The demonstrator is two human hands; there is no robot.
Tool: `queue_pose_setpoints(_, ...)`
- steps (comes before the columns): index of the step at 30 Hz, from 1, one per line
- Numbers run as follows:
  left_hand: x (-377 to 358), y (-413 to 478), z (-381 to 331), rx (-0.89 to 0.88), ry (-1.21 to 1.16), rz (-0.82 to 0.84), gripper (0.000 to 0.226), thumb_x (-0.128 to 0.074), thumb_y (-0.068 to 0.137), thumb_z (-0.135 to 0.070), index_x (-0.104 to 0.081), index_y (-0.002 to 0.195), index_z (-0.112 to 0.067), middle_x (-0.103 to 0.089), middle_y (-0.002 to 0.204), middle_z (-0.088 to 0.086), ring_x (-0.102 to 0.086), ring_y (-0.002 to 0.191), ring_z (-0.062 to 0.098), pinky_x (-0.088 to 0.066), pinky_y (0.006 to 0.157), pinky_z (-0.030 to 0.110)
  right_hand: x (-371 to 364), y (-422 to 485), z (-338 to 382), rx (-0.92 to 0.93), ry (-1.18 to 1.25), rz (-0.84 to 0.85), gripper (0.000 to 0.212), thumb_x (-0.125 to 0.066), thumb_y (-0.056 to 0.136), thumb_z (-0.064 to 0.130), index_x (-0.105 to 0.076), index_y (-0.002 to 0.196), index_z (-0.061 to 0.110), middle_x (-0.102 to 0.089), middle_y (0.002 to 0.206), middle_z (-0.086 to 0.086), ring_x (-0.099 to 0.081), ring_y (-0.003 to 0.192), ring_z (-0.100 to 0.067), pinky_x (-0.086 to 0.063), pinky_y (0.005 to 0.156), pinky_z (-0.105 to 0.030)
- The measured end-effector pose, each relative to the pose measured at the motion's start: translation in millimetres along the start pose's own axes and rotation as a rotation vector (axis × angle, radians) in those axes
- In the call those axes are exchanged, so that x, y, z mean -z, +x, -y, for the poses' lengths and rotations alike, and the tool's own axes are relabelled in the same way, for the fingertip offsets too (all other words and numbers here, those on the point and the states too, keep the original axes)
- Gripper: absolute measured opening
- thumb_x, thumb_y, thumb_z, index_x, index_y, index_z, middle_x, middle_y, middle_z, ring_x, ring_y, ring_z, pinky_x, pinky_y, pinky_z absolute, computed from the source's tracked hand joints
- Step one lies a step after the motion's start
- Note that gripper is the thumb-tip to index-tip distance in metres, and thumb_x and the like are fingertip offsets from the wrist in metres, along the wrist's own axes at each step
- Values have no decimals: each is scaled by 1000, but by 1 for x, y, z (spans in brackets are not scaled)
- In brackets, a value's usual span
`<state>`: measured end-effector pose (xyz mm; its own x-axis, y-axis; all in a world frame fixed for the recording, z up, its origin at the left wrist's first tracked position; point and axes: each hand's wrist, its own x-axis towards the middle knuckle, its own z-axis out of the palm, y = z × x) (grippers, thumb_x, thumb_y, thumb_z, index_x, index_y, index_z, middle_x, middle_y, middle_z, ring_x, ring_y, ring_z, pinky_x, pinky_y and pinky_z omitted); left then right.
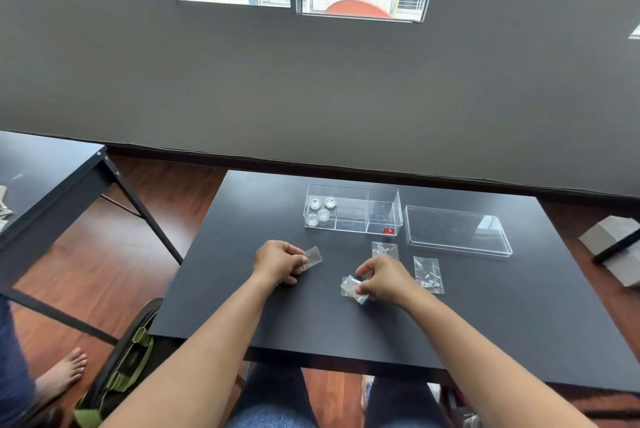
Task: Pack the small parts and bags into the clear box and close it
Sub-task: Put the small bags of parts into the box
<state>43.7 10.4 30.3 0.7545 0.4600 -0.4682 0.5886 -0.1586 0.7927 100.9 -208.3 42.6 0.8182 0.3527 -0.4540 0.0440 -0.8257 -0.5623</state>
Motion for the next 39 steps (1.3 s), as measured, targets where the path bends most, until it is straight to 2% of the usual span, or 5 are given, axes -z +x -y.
queue_pose_setpoints(4, 1, 2, 2, 14, -13, -13, 8, -76, 76, -9, -72, 72, -15, -72, 69, 10, -67, 61, 18, -58, 53, 30, -12, -9, 4, -27, -100, -74, 19, -75, 66, 14, -73, 85, 11, -73, 96, -9, -65, 98, -25, -54, 85, -35)
queue_pose_setpoints(14, 0, -2, -3, -12, 65, 22, 10, -76, 74, -12, -72, 68, -19, -70, 66, 7, -64, 58, 17, -55, 53, 29, -14, -14, 9, -47, -131, -83, 10, -64, 65, 8, -73, 70, 8, -75, 84, -10, -68, 87, -27, -52, 68, -31)
queue_pose_setpoints(27, -18, 12, -91, -207, -13, 92, 8, -67, 83, -3, -72, 85, -8, -66, 72, 9, -63, 55, 13, -54, 42, 24, -15, -11, -21, -7, 550, -224, 8, -66, 83, 6, -65, 85, 14, -66, 69, -4, -62, 50, -17, -47, 38, -26)
queue_pose_setpoints(35, -47, 46, -149, -290, 418, -48, 17, -58, 78, -9, -71, 73, -19, -76, 83, 10, -75, 79, 28, -64, 72, 41, -16, -9, -28, -50, 677, -182, 16, -62, 87, 4, -65, 99, 13, -67, 67, -6, -60, 47, -11, -45, 39, -23)
queue_pose_setpoints(39, -66, 58, -154, -332, 698, -105, 24, -58, 80, -6, -75, 94, -15, -74, 101, 9, -70, 95, 30, -59, 84, 37, -18, -8, -29, -46, 711, -183, 17, -61, 88, 5, -65, 101, 16, -67, 69, -3, -60, 45, -6, -46, 39, -21)
